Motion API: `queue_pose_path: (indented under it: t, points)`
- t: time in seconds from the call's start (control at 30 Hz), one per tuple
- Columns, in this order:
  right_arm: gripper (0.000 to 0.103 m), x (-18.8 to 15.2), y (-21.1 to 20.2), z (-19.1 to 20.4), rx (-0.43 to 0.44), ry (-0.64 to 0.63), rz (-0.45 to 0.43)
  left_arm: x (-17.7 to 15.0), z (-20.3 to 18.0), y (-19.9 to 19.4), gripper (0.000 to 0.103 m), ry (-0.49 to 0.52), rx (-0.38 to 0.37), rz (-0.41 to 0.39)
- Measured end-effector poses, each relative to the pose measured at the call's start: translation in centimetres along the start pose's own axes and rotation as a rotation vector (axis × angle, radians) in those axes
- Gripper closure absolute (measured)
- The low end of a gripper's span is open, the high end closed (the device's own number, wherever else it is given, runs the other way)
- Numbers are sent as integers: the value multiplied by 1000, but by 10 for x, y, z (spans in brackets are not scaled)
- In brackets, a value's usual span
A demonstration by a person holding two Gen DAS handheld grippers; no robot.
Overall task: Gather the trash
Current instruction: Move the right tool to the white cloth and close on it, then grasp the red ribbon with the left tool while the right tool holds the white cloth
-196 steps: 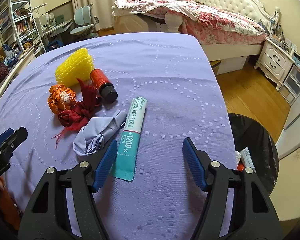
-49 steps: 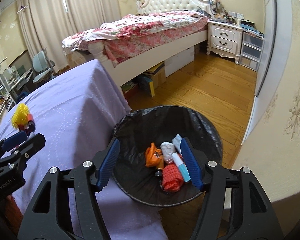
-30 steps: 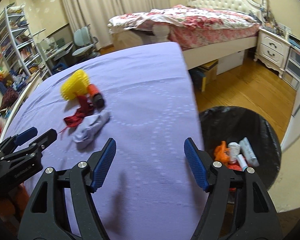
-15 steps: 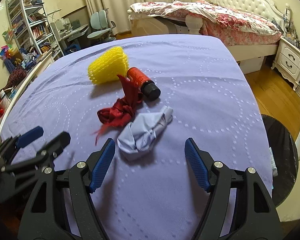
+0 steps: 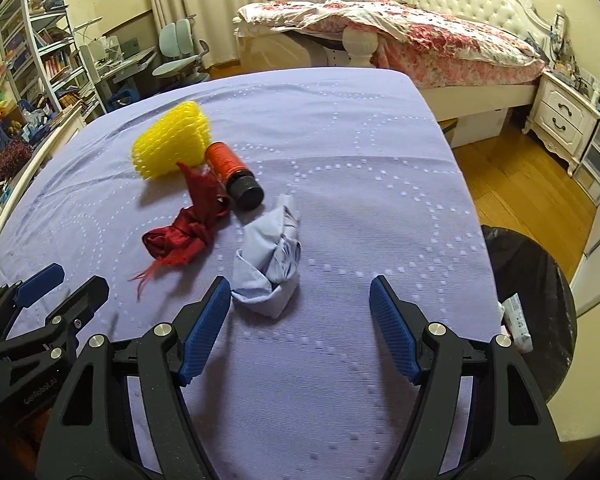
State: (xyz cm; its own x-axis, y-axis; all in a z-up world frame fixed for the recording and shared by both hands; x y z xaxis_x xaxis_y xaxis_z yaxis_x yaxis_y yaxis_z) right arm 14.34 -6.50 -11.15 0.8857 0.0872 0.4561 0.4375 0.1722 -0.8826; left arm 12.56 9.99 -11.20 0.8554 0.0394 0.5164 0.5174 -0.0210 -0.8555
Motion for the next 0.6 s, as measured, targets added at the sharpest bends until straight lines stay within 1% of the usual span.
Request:
queue_pose_path:
  t: [0.2, 0.23, 0.27, 0.3, 0.33, 0.37, 0.43, 0.47, 0.6]
  points:
    - [32, 11, 1, 3, 17, -26, -19, 0, 1, -1, 27, -8, -1, -3]
    - [34, 12, 2, 3, 13, -33, -22, 0, 1, -2, 27, -6, -4, -5]
    - [36, 13, 4, 3, 7, -42, -23, 0, -1, -3, 27, -2, -8, -9]
    - [44, 14, 8, 3, -3, -53, -13, 1, -3, -4, 27, 3, -11, -13]
    - [54, 15, 10, 2, -3, -58, -3, 0, -6, -5, 27, 8, -14, -15]
    - [57, 15, 9, 0, -8, -59, -6, 0, -8, -5, 27, 13, -18, -16]
    - [66, 15, 7, -3, -17, -66, -11, 0, -14, -6, 27, 27, -35, -16]
    - [69, 15, 7, -4, -18, -65, -11, 0, -17, -6, 27, 34, -43, -15]
    - [69, 13, 6, -12, -9, -43, -15, 0, -36, -2, 27, 73, -63, -7]
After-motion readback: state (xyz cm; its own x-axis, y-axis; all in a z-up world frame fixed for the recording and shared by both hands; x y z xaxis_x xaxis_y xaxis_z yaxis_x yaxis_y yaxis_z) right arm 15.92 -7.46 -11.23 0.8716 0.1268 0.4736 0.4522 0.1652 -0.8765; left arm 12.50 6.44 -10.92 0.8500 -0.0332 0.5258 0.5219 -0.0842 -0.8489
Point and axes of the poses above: each gripper's, at about its wrist camera, not at the fingertips, and y roughly the way its jaws point, z to its left, x to its top, the point moved 6 cm from there along y, roughly the way its jaws point, and after that the axes turned 12 degrees about z, right-handed, at the moved point
